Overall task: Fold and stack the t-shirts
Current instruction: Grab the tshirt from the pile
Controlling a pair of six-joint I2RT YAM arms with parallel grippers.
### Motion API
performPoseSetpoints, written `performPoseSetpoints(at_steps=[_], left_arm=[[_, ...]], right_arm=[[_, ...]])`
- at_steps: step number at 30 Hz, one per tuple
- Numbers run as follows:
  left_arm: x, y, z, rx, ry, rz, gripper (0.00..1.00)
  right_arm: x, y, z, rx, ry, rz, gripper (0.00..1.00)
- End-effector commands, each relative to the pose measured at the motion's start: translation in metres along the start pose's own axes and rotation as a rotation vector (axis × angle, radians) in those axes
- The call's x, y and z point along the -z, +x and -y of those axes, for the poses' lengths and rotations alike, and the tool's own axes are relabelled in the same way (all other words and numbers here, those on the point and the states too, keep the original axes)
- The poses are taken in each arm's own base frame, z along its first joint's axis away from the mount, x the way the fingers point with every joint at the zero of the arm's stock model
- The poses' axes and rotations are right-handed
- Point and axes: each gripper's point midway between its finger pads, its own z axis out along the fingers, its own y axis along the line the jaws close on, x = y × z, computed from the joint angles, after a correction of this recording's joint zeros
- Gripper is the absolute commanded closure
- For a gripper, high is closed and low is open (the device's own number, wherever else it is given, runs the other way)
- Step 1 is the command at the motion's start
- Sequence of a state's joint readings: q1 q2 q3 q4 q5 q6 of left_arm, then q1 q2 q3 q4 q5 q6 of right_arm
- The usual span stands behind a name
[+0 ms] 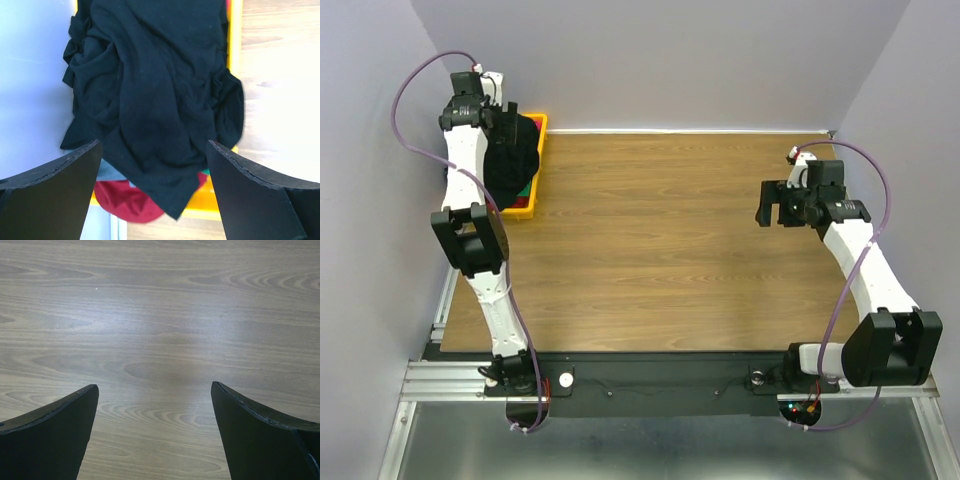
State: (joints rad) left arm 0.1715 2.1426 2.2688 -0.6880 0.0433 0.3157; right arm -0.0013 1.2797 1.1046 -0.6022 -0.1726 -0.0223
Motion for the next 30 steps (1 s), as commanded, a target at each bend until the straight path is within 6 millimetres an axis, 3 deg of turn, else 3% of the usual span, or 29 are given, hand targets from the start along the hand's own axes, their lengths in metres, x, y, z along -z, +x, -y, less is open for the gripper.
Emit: performPoseSetpoints(at_steps=[1, 8, 12, 18, 20, 21, 24, 25, 28, 29, 30], left_arm=[[-0.011, -0.02, -0.019, -0.02, -0.092, 0.074, 0.04], [-0.058, -0.004, -0.016, -0.02, -0.087, 0.04, 0.01], [-0.072, 0.0, -0.014, -0.009, -0.081, 0.042, 0.04], [-0.078, -0.005, -0.004, 0.015, -0.031, 0.072, 0.29], [-0.079, -0.006, -0.003, 0.016, -0.028, 0.074, 0.51], [-0.076, -0.01, -0.003, 0.015, -0.024, 0.081, 0.69], [-0.06, -0.025, -0.001, 0.017, 0.002, 0.116, 0.96], [-0.051, -0.034, 0.001, 0.016, 0.012, 0.139, 1.0], [-0.003, -0.074, 0.006, 0.021, 0.065, 0.256, 1.0], [0.027, -0.094, 0.008, 0.016, 0.075, 0.318, 1.0], [0.044, -0.106, 0.016, 0.01, 0.117, 0.359, 1.0]], right_arm=[[0.005, -0.019, -0.001, 0.012, -0.003, 0.044, 0.0], [-0.006, -0.012, 0.005, 0.011, 0.016, 0.006, 0.0], [-0.01, -0.01, 0.008, 0.012, 0.03, -0.009, 0.0], [-0.009, -0.01, 0.008, 0.014, 0.033, -0.008, 0.0], [-0.006, -0.011, 0.009, 0.015, 0.037, 0.001, 0.0], [-0.005, -0.011, 0.01, 0.017, 0.045, 0.004, 0.0], [-0.002, -0.012, 0.01, 0.02, 0.047, 0.013, 0.0], [-0.001, -0.013, 0.009, 0.021, 0.045, 0.018, 0.0], [0.002, -0.015, 0.008, 0.019, 0.042, 0.025, 0.0], [0.002, -0.015, 0.008, 0.016, 0.042, 0.025, 0.0], [0.003, -0.017, 0.008, 0.015, 0.042, 0.033, 0.0]])
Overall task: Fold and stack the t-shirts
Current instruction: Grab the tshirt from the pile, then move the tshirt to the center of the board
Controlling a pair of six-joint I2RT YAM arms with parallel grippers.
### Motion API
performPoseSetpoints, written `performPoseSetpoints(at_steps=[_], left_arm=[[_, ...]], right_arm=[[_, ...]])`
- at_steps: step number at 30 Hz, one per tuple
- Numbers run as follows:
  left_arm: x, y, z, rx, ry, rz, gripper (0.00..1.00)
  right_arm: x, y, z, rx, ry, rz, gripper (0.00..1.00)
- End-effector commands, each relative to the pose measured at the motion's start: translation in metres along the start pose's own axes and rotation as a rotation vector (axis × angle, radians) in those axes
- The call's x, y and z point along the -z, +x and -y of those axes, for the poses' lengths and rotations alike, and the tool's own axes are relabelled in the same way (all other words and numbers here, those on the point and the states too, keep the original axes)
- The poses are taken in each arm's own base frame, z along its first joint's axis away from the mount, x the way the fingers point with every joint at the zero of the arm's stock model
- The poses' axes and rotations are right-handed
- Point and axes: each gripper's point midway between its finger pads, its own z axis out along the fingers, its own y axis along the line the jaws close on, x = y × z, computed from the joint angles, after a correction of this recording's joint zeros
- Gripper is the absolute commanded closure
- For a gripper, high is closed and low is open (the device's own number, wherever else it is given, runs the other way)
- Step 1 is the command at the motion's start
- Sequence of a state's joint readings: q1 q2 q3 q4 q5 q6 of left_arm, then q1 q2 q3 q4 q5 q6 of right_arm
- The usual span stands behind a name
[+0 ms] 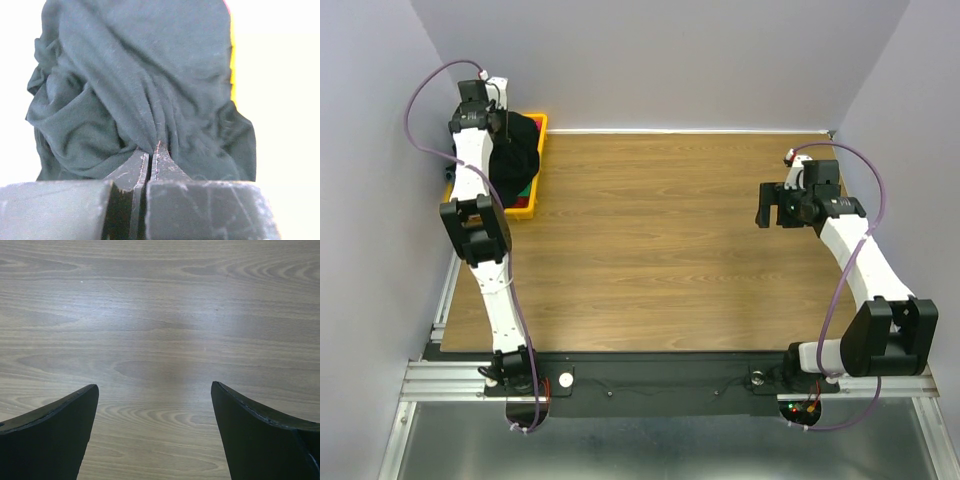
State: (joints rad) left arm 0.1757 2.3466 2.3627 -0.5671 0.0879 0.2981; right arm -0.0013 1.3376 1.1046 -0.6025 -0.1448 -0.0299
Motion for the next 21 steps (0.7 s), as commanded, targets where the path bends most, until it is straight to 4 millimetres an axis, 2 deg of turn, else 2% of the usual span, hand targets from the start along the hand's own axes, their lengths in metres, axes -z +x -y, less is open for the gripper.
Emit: performPoseSetpoints(at_steps=[1, 2, 3, 4, 5, 6, 8, 9, 10, 12, 13, 17, 18, 21], left_arm=[[0.15, -0.136, 0.018, -0.022, 0.095, 0.398, 1.0], [0.167, -0.145, 0.025, -0.032, 0.112, 0.431, 1.0], [0.182, -0.153, 0.044, -0.056, 0.158, 0.458, 1.0], [0.213, -0.165, 0.052, -0.082, 0.171, 0.512, 1.0], [0.229, -0.172, 0.077, -0.109, 0.217, 0.537, 1.0], [0.253, -0.179, 0.087, -0.124, 0.233, 0.576, 1.0], [0.278, -0.187, 0.102, -0.142, 0.263, 0.623, 1.0], [0.299, -0.195, 0.136, -0.165, 0.335, 0.666, 1.0], [0.321, -0.201, 0.147, -0.169, 0.368, 0.706, 1.0], [0.348, -0.207, 0.169, -0.148, 0.458, 0.754, 1.0], [0.368, -0.211, 0.194, -0.163, 0.536, 0.797, 1.0], [0.447, -0.22, 0.246, -0.169, 0.756, 0.937, 1.0], [0.466, -0.224, 0.254, -0.156, 0.815, 0.976, 1.0], [0.493, -0.224, 0.265, -0.153, 0.904, 1.02, 1.0]], right_arm=[[0.021, -0.028, 0.0, 0.014, 0.013, 0.094, 0.0], [0.021, -0.028, -0.001, 0.016, 0.008, 0.095, 0.0], [0.023, -0.031, -0.002, 0.017, 0.004, 0.103, 0.0], [0.024, -0.03, -0.003, 0.017, -0.001, 0.1, 0.0], [0.025, -0.031, -0.005, 0.021, -0.014, 0.101, 0.0], [0.025, -0.032, -0.006, 0.023, -0.017, 0.101, 0.0], [0.027, -0.034, -0.005, 0.021, -0.021, 0.102, 0.0], [0.028, -0.036, -0.004, 0.013, -0.022, 0.105, 0.0], [0.031, -0.04, -0.003, 0.005, -0.023, 0.113, 0.0], [0.035, -0.045, 0.006, -0.023, -0.014, 0.127, 0.0], [0.037, -0.048, 0.008, -0.034, -0.025, 0.136, 0.0], [0.048, -0.061, 0.024, -0.092, -0.026, 0.17, 0.0], [0.049, -0.062, 0.025, -0.096, -0.029, 0.175, 0.0], [0.055, -0.068, 0.029, -0.1, -0.014, 0.193, 0.0]])
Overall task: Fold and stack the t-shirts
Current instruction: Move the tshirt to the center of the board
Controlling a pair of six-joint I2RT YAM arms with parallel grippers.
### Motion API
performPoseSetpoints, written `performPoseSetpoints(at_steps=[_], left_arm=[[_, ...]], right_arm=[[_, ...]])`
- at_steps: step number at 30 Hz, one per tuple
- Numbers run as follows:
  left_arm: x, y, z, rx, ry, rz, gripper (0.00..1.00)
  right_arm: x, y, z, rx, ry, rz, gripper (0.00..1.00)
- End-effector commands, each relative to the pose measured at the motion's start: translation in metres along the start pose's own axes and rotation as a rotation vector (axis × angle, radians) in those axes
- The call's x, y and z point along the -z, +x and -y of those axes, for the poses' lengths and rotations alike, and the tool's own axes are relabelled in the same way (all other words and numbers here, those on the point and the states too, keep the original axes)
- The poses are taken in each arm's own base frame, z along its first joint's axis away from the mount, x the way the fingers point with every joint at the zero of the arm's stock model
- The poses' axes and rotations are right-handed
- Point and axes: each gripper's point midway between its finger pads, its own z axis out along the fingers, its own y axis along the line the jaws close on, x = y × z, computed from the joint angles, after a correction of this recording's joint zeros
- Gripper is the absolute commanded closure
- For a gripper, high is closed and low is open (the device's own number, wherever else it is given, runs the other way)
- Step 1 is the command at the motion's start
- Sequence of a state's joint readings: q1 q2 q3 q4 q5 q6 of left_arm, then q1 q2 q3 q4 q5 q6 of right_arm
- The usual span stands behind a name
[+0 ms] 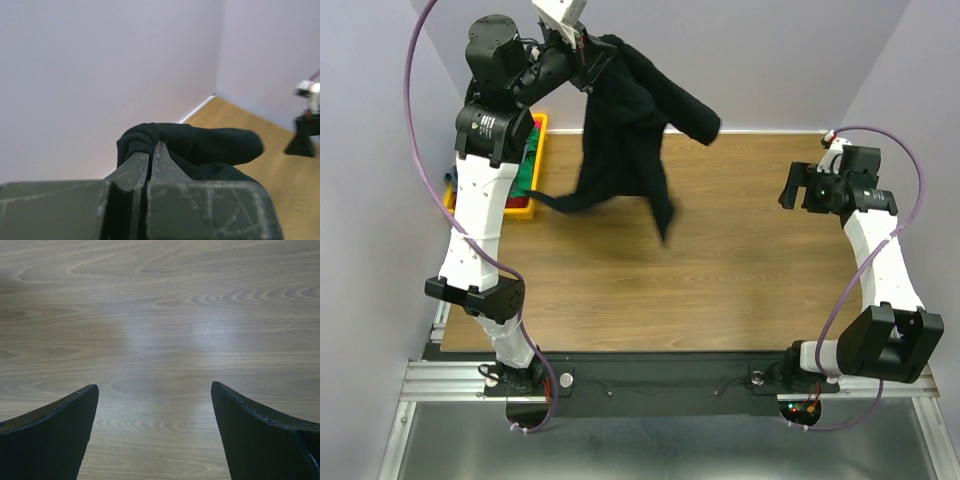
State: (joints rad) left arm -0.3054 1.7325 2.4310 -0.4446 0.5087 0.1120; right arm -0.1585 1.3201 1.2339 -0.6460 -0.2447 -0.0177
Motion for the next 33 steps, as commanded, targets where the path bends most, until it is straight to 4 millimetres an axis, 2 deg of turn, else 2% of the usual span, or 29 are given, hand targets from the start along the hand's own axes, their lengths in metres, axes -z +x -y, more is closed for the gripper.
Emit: performPoseSetpoints(at_steps=[1, 3, 4, 5, 6, 7, 8, 9, 10, 12, 13, 14, 16, 17, 18, 22, 26, 27, 28, 30, 31, 33], left_arm=[[0.01, -0.058, 0.037, 0.025, 0.156, 0.186, 1.0], [0.013, -0.051, 0.041, 0.036, 0.189, 0.164, 1.0], [0.007, -0.019, 0.043, 0.072, 0.234, 0.09, 1.0], [0.014, -0.011, 0.045, 0.072, 0.243, 0.071, 1.0], [0.017, 0.008, 0.034, 0.089, 0.23, 0.032, 1.0], [0.015, 0.06, 0.025, 0.16, 0.228, -0.071, 1.0], [0.028, 0.072, 0.021, 0.171, 0.23, -0.089, 1.0], [0.038, 0.131, 0.002, 0.258, 0.214, -0.177, 1.0], [0.051, 0.151, -0.01, 0.28, 0.169, -0.207, 0.83], [0.068, 0.201, -0.035, 0.291, 0.086, -0.281, 0.59], [0.085, 0.242, -0.055, 0.328, 0.002, -0.351, 0.5], [0.102, 0.262, -0.082, 0.339, -0.084, -0.383, 0.35], [0.124, 0.291, -0.103, 0.331, -0.122, -0.45, 0.17], [0.132, 0.307, -0.114, 0.338, -0.142, -0.493, 0.16], [0.135, 0.313, -0.117, 0.333, -0.143, -0.52, 0.06], [0.143, 0.327, -0.109, 0.281, -0.079, -0.597, 0.05], [0.135, 0.342, -0.068, 0.213, 0.056, -0.674, 0.05], [0.131, 0.346, -0.057, 0.177, 0.094, -0.688, 0.05], [0.125, 0.355, -0.035, 0.159, 0.141, -0.718, 0.05], [0.115, 0.362, -0.011, 0.132, 0.195, -0.739, 0.06], [0.099, 0.375, 0.018, 0.082, 0.242, -0.767, 0.09], [0.091, 0.38, 0.019, 0.059, 0.215, -0.778, 0.1]], right_arm=[[0.019, -0.025, -0.005, -0.002, -0.023, 0.075, 0.0], [0.023, -0.03, -0.003, -0.001, -0.016, 0.092, 0.0], [0.026, -0.033, -0.004, 0.007, -0.019, 0.101, 0.0], [0.027, -0.033, -0.004, 0.008, -0.018, 0.102, 0.0], [0.027, -0.034, -0.004, 0.013, -0.022, 0.104, 0.0], [0.027, -0.033, -0.006, 0.016, -0.031, 0.101, 0.0], [0.026, -0.031, -0.007, 0.023, -0.042, 0.091, 0.0], [0.025, -0.028, -0.011, 0.025, -0.07, 0.079, 0.0], [0.02, -0.021, -0.013, 0.03, -0.09, 0.051, 0.0], [0.016, -0.013, -0.019, 0.027, -0.134, 0.017, 0.0], [0.015, -0.009, -0.027, 0.03, -0.186, 0.001, 0.0], [0.013, -0.002, -0.03, 0.026, -0.212, -0.031, 0.0], [0.007, 0.01, -0.036, 0.024, -0.266, -0.072, 0.0], [0.002, 0.019, -0.036, 0.026, -0.278, -0.105, 0.0], [0.0, 0.023, -0.037, 0.022, -0.285, -0.12, 0.0], [-0.012, 0.044, -0.04, 0.007, -0.332, -0.185, 0.01], [-0.032, 0.063, -0.043, 0.012, -0.362, -0.26, 0.1], [-0.037, 0.067, -0.048, 0.022, -0.373, -0.275, 0.14], [-0.046, 0.073, -0.046, 0.019, -0.368, -0.298, 0.17], [-0.058, 0.076, -0.049, 0.03, -0.363, -0.312, 0.23], [-0.071, 0.079, -0.05, 0.029, -0.36, -0.33, 0.28], [-0.08, 0.082, -0.052, 0.032, -0.349, -0.337, 0.31]])
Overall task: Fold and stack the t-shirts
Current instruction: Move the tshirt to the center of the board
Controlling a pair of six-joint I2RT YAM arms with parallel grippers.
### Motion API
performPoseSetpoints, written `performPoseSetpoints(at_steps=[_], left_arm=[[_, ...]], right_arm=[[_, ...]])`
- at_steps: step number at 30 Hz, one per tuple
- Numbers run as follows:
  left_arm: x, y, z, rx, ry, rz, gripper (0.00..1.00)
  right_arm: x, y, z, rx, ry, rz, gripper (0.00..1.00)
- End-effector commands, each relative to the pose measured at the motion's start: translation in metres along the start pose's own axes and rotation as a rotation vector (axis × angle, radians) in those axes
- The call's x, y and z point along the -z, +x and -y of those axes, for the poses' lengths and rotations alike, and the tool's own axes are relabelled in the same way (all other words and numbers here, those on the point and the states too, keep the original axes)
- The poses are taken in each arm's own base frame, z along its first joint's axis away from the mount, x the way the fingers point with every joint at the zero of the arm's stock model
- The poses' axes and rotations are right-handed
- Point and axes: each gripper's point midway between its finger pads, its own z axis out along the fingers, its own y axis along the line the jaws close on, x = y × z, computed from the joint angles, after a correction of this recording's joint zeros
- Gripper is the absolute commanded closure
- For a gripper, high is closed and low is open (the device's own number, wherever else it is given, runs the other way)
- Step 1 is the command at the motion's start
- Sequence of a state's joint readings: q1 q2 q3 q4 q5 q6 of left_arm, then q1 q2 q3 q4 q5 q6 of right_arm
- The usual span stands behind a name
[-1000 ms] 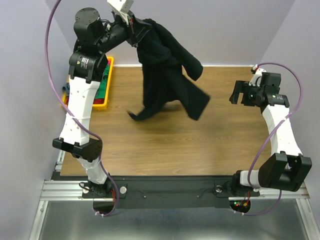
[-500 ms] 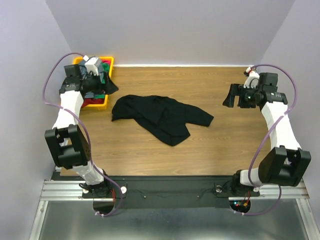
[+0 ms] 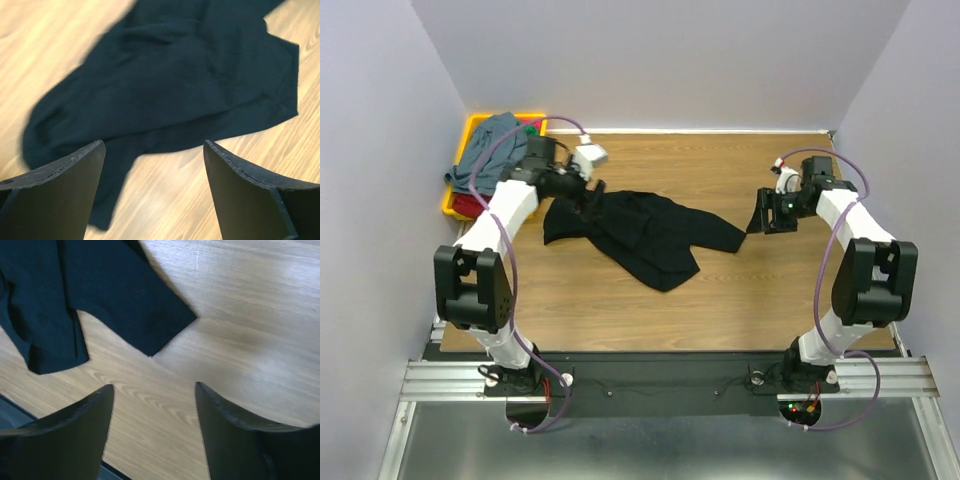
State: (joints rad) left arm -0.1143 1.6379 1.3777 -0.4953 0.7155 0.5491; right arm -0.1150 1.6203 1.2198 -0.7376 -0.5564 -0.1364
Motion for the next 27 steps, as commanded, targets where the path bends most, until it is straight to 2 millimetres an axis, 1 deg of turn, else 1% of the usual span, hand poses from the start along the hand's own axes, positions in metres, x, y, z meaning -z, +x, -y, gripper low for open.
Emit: performPoseSetpoints(at_steps=[1, 2, 3, 4, 5, 6, 7, 8, 12, 13, 14, 17, 18, 19, 20, 23, 24, 25, 26, 27], left_arm=[[-0.02, -0.012, 0.03, -0.144, -0.032, -0.026, 0.11], [-0.029, -0.012, 0.035, -0.155, -0.029, -0.035, 0.11], [-0.034, -0.015, 0.034, -0.17, -0.055, -0.042, 0.11], [-0.039, -0.018, 0.037, -0.173, -0.055, -0.044, 0.11], [-0.052, -0.016, 0.047, -0.187, -0.029, -0.063, 0.11], [-0.056, -0.017, 0.049, -0.189, -0.027, -0.069, 0.11], [-0.063, -0.019, 0.053, -0.195, -0.021, -0.077, 0.11], [-0.067, -0.019, 0.054, -0.196, -0.015, -0.08, 0.11], [-0.079, -0.02, 0.058, -0.215, -0.013, -0.093, 0.1], [-0.083, -0.017, 0.059, -0.221, -0.012, -0.101, 0.1], [-0.085, -0.015, 0.059, -0.223, -0.011, -0.106, 0.09], [-0.092, -0.013, 0.059, -0.232, -0.014, -0.113, 0.07], [-0.096, -0.012, 0.06, -0.227, -0.016, -0.117, 0.07], [-0.098, -0.013, 0.057, -0.227, -0.029, -0.114, 0.07], [-0.103, -0.014, 0.058, -0.228, -0.03, -0.115, 0.06], [-0.118, -0.019, 0.057, -0.239, -0.066, -0.115, 0.06], [-0.122, -0.02, 0.057, -0.242, -0.077, -0.115, 0.06], [-0.124, -0.024, 0.053, -0.248, -0.106, -0.114, 0.06], [-0.133, -0.02, 0.055, -0.25, -0.112, -0.131, 0.06], [-0.137, -0.02, 0.054, -0.253, -0.121, -0.135, 0.06]], right_arm=[[-0.021, -0.014, 0.001, 0.046, 0.019, 0.023, 0.32], [-0.027, -0.015, 0.002, 0.057, 0.027, 0.023, 0.32], [-0.038, -0.011, 0.0, 0.061, 0.028, -0.003, 0.33], [-0.042, -0.01, 0.001, 0.067, 0.04, -0.013, 0.34], [-0.047, -0.011, 0.001, 0.073, 0.044, -0.016, 0.34], [-0.056, -0.006, 0.003, 0.07, 0.05, -0.036, 0.35], [-0.059, -0.009, 0.01, 0.066, 0.078, -0.026, 0.35], [-0.065, -0.007, 0.003, 0.083, 0.074, -0.037, 0.35], [-0.078, -0.009, 0.017, 0.078, 0.129, -0.04, 0.35], [-0.083, -0.01, 0.023, 0.076, 0.152, -0.044, 0.35], [-0.085, -0.01, 0.025, 0.075, 0.161, -0.046, 0.35], [-0.096, -0.005, 0.026, 0.067, 0.146, -0.073, 0.34], [-0.099, -0.004, 0.023, 0.071, 0.134, -0.08, 0.36], [-0.102, -0.002, 0.02, 0.073, 0.121, -0.089, 0.39], [-0.106, 0.004, 0.015, 0.073, 0.09, -0.105, 0.44], [-0.11, 0.011, 0.006, 0.071, 0.038, -0.126, 0.57], [-0.111, 0.012, 0.004, 0.069, 0.025, -0.13, 0.67], [-0.111, 0.014, 0.002, 0.069, 0.015, -0.132, 0.74], [-0.11, 0.016, 0.002, 0.068, 0.015, -0.138, 0.91], [-0.109, 0.015, 0.002, 0.066, 0.014, -0.134, 0.99]])
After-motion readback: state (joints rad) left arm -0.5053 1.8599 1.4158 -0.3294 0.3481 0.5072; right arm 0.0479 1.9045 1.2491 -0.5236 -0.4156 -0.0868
